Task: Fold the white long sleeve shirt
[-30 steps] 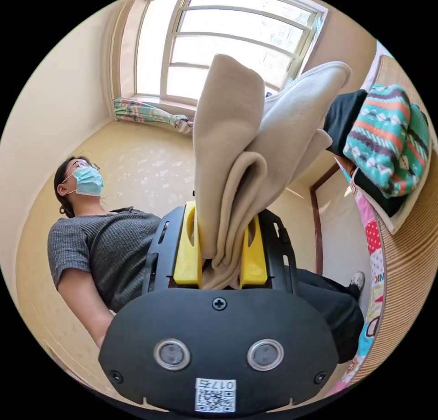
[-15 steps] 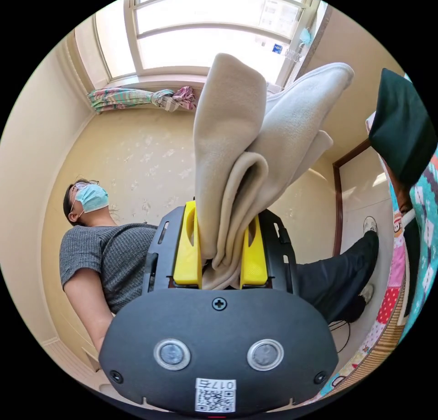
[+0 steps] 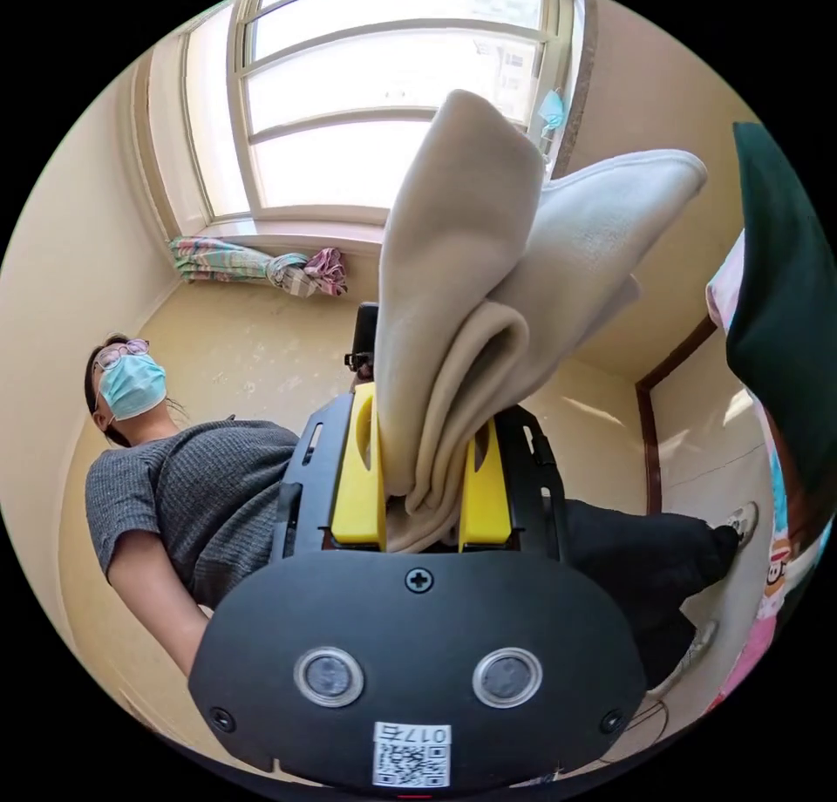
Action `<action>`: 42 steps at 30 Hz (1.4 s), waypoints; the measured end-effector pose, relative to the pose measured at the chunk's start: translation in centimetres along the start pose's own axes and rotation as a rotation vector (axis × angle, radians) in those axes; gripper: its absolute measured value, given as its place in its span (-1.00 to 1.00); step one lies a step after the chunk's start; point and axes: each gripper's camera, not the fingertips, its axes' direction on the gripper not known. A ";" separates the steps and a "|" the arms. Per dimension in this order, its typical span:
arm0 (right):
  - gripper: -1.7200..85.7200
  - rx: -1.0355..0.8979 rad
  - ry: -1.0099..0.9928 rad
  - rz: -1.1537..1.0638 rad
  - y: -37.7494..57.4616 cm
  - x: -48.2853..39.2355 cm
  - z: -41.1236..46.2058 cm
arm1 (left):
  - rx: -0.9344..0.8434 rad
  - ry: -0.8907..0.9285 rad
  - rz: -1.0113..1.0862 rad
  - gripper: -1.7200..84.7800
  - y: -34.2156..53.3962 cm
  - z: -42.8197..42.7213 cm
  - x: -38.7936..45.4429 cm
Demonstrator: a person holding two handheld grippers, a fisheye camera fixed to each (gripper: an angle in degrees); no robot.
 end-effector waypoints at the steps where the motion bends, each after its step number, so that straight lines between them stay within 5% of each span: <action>1: -0.68 0.033 0.014 0.025 0.5 1.6 -0.4 | -0.028 -0.002 0.012 -0.65 -0.9 0.2 0.1; 12: -0.67 0.129 0.421 0.007 -3.1 6.2 -6.2 | -0.303 0.078 0.220 -0.65 -17.6 5.6 7.2; 16: -0.66 0.289 0.691 0.400 -3.3 16.2 -10.2 | -0.307 -0.011 0.272 -0.64 -24.4 9.5 7.0; 17: -0.68 0.363 0.738 0.603 -1.5 18.7 -10.9 | -0.352 -0.090 0.236 -0.65 -26.3 11.7 5.6; 19: -0.86 0.508 0.761 0.634 1.6 18.6 -9.8 | -0.535 -0.222 0.160 -0.65 -28.2 15.7 2.8; 21: -0.90 0.636 0.763 0.507 5.0 16.7 -6.9 | -0.725 -0.239 0.131 -0.65 -28.2 18.2 0.3; 28: -0.94 1.167 0.710 0.630 25.0 15.9 11.9 | -0.798 -0.116 0.307 -0.68 -26.8 14.2 -0.3; 31: -0.95 1.370 0.695 0.445 28.7 14.9 20.5 | -0.873 -0.005 0.512 -0.68 -28.7 14.2 3.2; 36: -0.95 1.466 0.793 0.322 27.9 14.1 31.0 | -0.793 -0.105 0.986 -0.68 -31.9 16.8 12.3; 40: -0.95 1.558 0.810 0.352 28.3 15.2 37.8 | -0.758 -0.093 1.056 -0.70 -31.7 21.3 15.8; 42: -0.95 1.594 0.822 0.372 28.9 15.6 40.7 | -0.722 -0.289 1.077 -0.77 -30.0 25.8 15.6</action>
